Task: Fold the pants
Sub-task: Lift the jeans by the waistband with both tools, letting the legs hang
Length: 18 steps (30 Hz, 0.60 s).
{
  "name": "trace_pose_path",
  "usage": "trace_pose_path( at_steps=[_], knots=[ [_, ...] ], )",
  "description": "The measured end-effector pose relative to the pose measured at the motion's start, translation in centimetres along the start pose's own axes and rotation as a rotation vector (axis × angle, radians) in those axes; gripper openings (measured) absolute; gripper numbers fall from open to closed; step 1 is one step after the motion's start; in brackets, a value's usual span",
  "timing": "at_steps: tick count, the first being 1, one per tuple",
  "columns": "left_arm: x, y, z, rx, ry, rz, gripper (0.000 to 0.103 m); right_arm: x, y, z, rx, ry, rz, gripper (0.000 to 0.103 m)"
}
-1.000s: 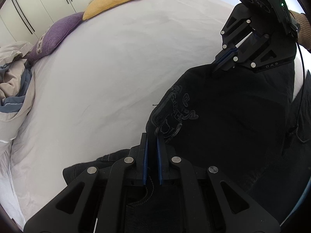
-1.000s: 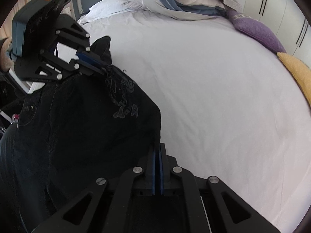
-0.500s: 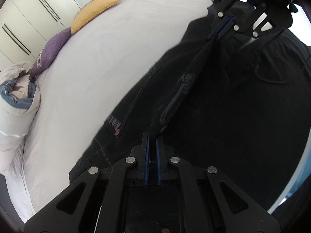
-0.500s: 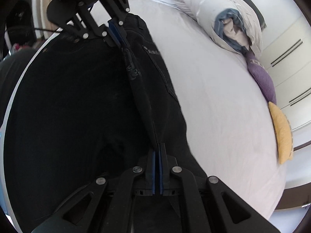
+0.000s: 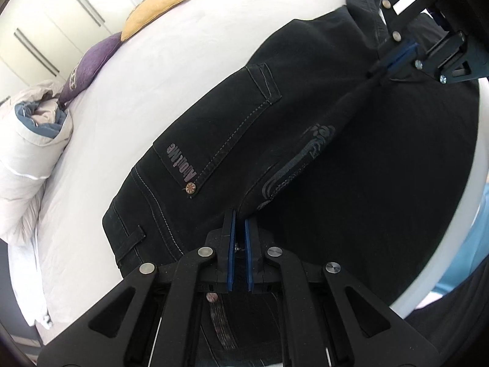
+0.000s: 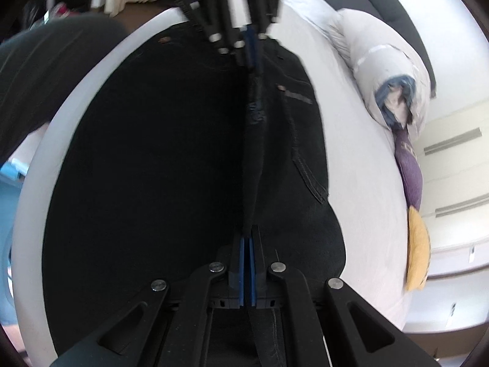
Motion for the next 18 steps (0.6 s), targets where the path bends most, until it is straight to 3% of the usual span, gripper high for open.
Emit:
trace_pose_path(
  at_steps=[8, 16, 18],
  knots=[
    [-0.7, -1.5, -2.9, -0.153, -0.003, 0.015, 0.004, 0.9, -1.2, 6.2, 0.338, -0.013, 0.042, 0.003],
    [-2.1, -2.7, -2.8, -0.243, 0.016, 0.029, 0.004, 2.4, -1.0, 9.1, 0.421, -0.019, 0.023, 0.003],
    [-1.7, -4.3, -3.8, -0.249, 0.018, 0.03, 0.004, 1.9, -0.7, 8.8, 0.431, -0.018, 0.017, 0.003]
  ],
)
Point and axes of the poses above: each gripper's, at about its wrist camera, not at the fingertips, and x roughly against the way its jaws point, z to its left, y to its top, the point moved 3 cm from there along -x, roughly the way its jaws point, and after that the axes turned 1 degree about x, right-handed, at the moved point
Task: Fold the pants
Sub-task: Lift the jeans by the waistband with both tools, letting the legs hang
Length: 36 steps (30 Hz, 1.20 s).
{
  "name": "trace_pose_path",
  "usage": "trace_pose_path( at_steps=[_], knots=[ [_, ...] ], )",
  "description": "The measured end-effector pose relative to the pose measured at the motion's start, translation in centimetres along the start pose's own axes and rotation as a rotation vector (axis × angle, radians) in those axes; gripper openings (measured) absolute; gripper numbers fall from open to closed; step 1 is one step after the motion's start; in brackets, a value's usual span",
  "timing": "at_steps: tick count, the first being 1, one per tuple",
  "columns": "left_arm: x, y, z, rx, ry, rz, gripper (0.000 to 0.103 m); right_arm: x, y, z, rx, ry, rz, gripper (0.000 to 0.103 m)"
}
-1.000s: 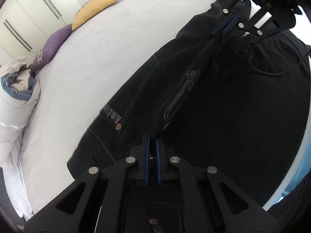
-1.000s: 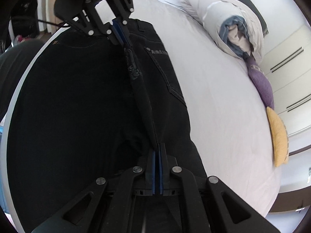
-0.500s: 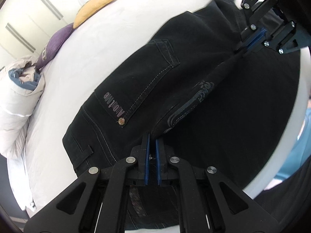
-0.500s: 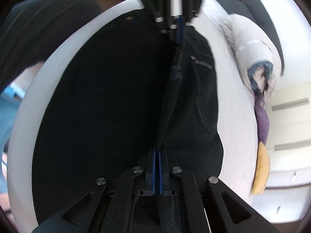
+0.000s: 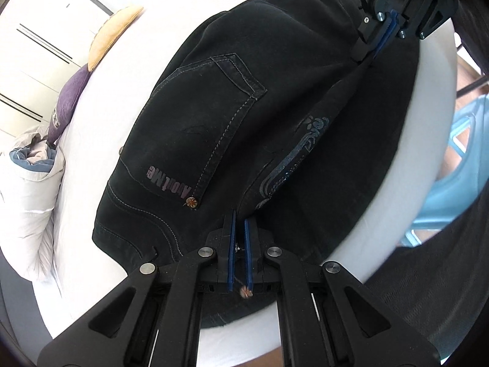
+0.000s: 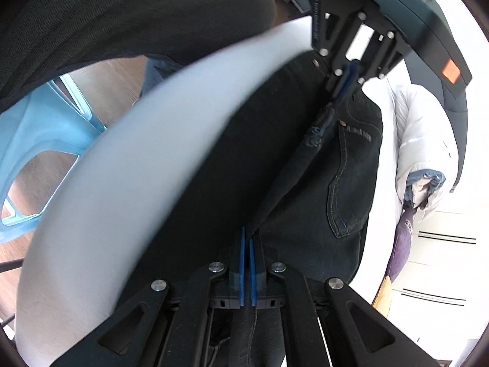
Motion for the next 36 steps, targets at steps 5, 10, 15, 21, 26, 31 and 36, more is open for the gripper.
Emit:
trace_pose_path(
  at_steps=[5, 10, 15, 21, 26, 31, 36],
  knots=[
    [-0.3, -0.7, 0.7, -0.021, 0.029, 0.026, 0.004, -0.1, 1.5, -0.2, -0.006, -0.006, -0.014, 0.003],
    [-0.7, -1.1, 0.6, -0.044, 0.044, 0.037, 0.004, -0.8, 2.6, -0.1, 0.009, -0.021, -0.006, 0.003],
    [-0.5, -1.7, 0.0, -0.008, 0.054, 0.034, 0.004, 0.2, 3.5, 0.7, -0.008, -0.032, -0.009, 0.003],
    [-1.0, -2.7, -0.8, -0.005, 0.055, 0.037, 0.004, -0.1, 3.9, 1.1, -0.024, -0.032, -0.002, 0.003],
    [-1.4, -3.1, -0.3, 0.022, 0.063, 0.027, 0.004, 0.2, 4.4, 1.2, -0.028, -0.047, 0.0, 0.003],
    [-0.9, -3.8, -0.9, 0.037, 0.059, 0.023, 0.004, 0.2, 4.5, 1.3, -0.04, -0.049, -0.001, 0.003],
    [-1.3, -3.9, -1.0, 0.028, 0.077, 0.021, 0.008, -0.4, 4.8, 1.4, -0.039, -0.044, 0.022, 0.004]
  ],
)
Point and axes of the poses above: each gripper's, at about its wrist camera, not at the fingertips, and x roughly against the way its jaws point, z to its left, y to its top, the point moved 3 cm from there along -x, roughly the way its jaws point, and after that the axes turned 1 degree about x, right-handed, at the moved point
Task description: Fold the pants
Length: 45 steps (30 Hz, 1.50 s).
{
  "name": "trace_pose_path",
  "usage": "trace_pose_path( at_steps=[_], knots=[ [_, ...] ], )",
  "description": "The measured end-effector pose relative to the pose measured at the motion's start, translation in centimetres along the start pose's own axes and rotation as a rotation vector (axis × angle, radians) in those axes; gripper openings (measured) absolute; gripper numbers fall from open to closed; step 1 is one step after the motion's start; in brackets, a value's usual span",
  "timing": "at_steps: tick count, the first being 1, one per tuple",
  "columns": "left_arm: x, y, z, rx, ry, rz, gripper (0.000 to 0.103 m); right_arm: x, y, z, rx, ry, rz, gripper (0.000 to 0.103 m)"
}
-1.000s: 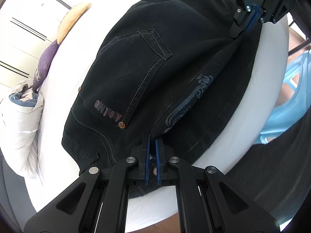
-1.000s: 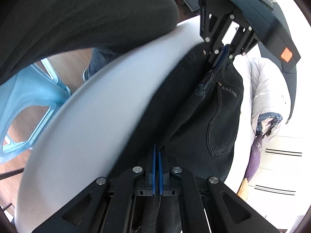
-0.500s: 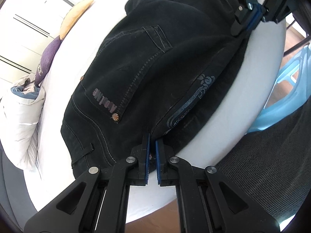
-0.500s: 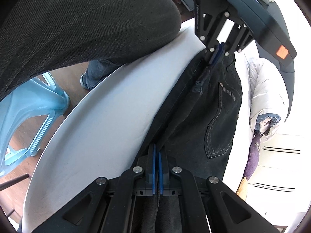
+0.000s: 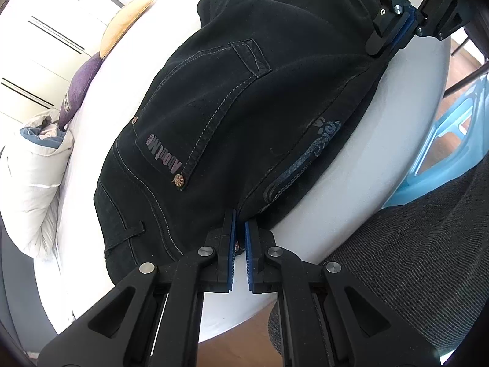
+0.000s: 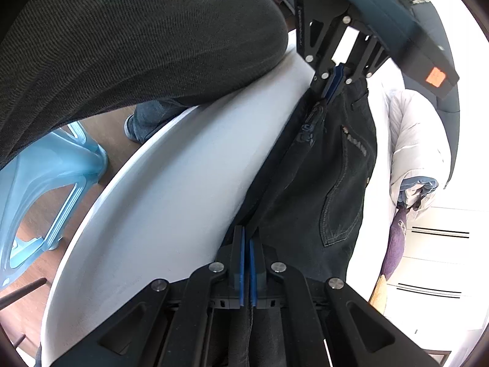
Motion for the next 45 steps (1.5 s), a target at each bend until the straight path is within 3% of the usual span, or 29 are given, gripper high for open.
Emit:
trace_pose_path(
  at_steps=[6, 9, 13, 15, 17, 19, 20, 21, 22, 24, 27, 30, 34, 38, 41, 43, 45],
  knots=[
    [0.8, -0.6, -1.3, -0.053, 0.06, -0.001, 0.016, -0.4, 0.3, 0.4, -0.023, -0.035, 0.005, 0.005],
    [0.7, -1.5, -1.4, -0.071, 0.091, 0.081, 0.025, -0.9, 0.4, 0.6, -0.034, -0.059, 0.018, 0.007],
    [1.4, -3.0, 0.4, 0.006, 0.09, 0.136, 0.027, -1.3, 0.7, 0.8, -0.079, -0.097, 0.035, 0.007],
    [2.1, -2.7, 1.9, 0.074, 0.11, 0.127, 0.027, -1.2, 0.8, 0.4, -0.129, -0.109, 0.041, 0.008],
    [3.3, -0.7, 4.0, 0.179, 0.112, 0.08, 0.027, -0.9, 0.7, -0.4, -0.221, -0.138, 0.05, 0.017],
    [4.1, 2.1, 4.9, 0.227, 0.105, 0.021, 0.027, -0.4, 0.2, -1.2, -0.32, -0.173, 0.054, 0.045],
    [4.0, 3.7, 5.1, 0.244, 0.092, 0.003, 0.027, 0.3, -0.3, -1.6, -0.377, -0.181, 0.049, 0.053],
    [3.8, 5.0, 5.1, 0.253, 0.077, -0.006, 0.027, 1.0, -0.7, -1.9, -0.428, -0.172, 0.038, 0.073],
    [3.3, 6.7, 4.9, 0.263, 0.055, -0.017, 0.027, 1.8, -1.3, -2.2, -0.489, -0.157, 0.022, 0.083],
    [1.6, 9.9, 4.3, 0.275, 0.021, -0.029, 0.027, 3.6, -3.2, -2.7, -0.659, -0.128, -0.001, 0.083],
    [-1.6, 12.5, 3.2, 0.313, -0.023, -0.007, 0.027, 5.7, -7.8, -3.2, -0.961, -0.059, 0.008, 0.083],
    [-5.0, 12.7, 2.1, 0.364, -0.051, 0.059, 0.027, 7.1, -15.3, -3.2, -1.346, 0.008, 0.012, 0.077],
    [-5.0, 12.5, 3.6, 0.484, -0.129, 0.09, 0.027, 8.3, -27.4, -2.0, -1.853, 0.016, -0.015, 0.073],
    [-3.3, 13.4, 4.9, 0.525, -0.133, 0.062, 0.027, 9.0, -38.9, -1.5, -2.291, -0.02, -0.137, 0.069],
    [-3.3, 13.7, 5.2, 0.588, -0.19, 0.046, 0.027, 8.7, -44.8, -1.4, -2.46, -0.059, -0.256, 0.069],
    [-5.2, 13.0, 4.7, 0.626, -0.235, 0.101, 0.027, 7.2, -48.5, -1.5, -2.546, -0.04, -0.313, 0.069],
    [-6.0, 11.9, 5.4, 0.724, -0.294, 0.069, 0.027, 5.6, -50.8, -1.1, -2.613, -0.016, -0.338, 0.068]
  ],
)
Point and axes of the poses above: each gripper's, at about its wrist camera, not at the fingertips, and x roughly against the way its jaws point, z to its left, y to its top, the point moved 3 cm from there along -x, roughly the way its jaws point, and after that the axes turned 1 degree about x, right-handed, at the moved point
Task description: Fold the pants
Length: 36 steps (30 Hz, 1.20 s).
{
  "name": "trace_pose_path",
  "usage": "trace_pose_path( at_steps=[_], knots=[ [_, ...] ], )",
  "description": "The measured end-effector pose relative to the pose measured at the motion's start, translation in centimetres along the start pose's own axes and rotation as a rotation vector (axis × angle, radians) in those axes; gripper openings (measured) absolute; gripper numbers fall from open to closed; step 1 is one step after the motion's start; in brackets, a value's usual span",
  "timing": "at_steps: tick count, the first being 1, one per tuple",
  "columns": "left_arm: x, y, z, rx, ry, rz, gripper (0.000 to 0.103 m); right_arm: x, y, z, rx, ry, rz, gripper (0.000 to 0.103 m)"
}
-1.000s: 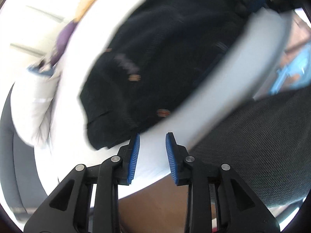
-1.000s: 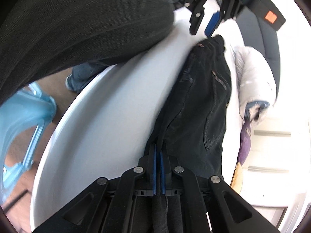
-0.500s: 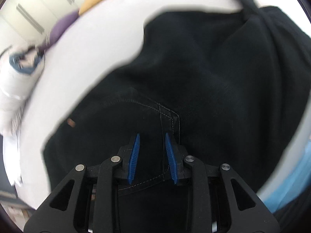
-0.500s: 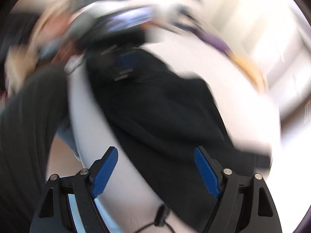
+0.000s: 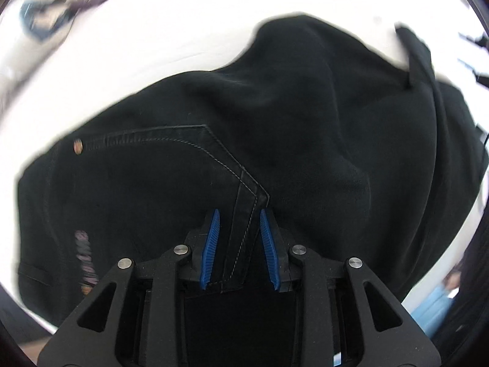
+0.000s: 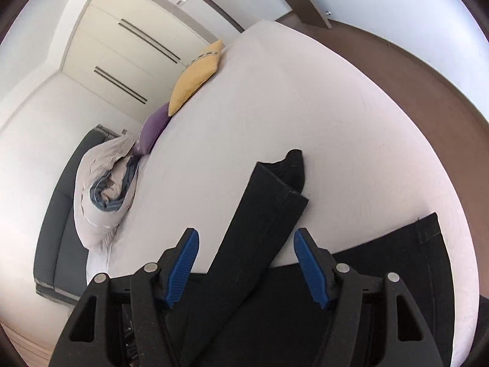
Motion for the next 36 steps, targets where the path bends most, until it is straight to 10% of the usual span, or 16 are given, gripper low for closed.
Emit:
trace_pose_path(
  at_steps=[3, 14, 26, 36],
  knots=[
    [-0.1, 0.1, 2.4, 0.157, -0.139, 0.005, 0.027, -2.3, 1.1, -2.7, -0.086, 0.036, 0.05, 0.067],
    [-0.6, 0.2, 0.1, 0.136, -0.088, 0.014, 0.028, -6.2, -0.4, -3.9, -0.129, 0.031, 0.078, 0.01],
    [-1.6, -0.1, 0.4, 0.208, -0.144, 0.007, 0.028, -1.6, -1.1, -5.6, -0.203, 0.06, -0.002, 0.007],
    [-3.3, -2.4, 5.6, 0.559, -0.475, -0.016, 0.001, 3.7, -1.8, -6.8, -0.256, 0.133, -0.101, 0.007]
  ],
)
Point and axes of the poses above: each gripper's, at about its wrist camera, not at the fingertips, and x roughly against the way its jaws point, z to its left, y to its top, the point moved 3 cm from there along -x, roughly the way its jaws point, and after that the axes turned 1 degree about x, right-handed, at the moved point
